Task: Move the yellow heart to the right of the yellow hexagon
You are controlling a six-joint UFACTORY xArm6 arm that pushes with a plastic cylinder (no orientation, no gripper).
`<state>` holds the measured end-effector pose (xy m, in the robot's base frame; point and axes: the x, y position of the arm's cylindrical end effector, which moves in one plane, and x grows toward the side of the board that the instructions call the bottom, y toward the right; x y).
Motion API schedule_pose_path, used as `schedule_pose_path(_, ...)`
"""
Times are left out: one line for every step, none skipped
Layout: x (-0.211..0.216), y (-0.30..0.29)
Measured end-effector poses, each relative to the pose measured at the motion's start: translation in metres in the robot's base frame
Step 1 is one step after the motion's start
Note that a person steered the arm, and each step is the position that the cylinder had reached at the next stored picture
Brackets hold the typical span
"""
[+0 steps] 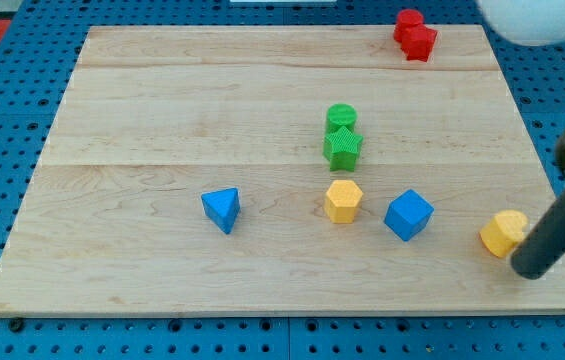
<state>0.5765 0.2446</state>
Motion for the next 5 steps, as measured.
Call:
schedule_pose_path(-0.016, 0.0)
schedule_pose_path(-0.033, 0.001)
schedule_pose_path(-0.042, -0.063)
schedule_pose_path(-0.045, -0.166)
schedule_pose_path(-0.047, -0.142)
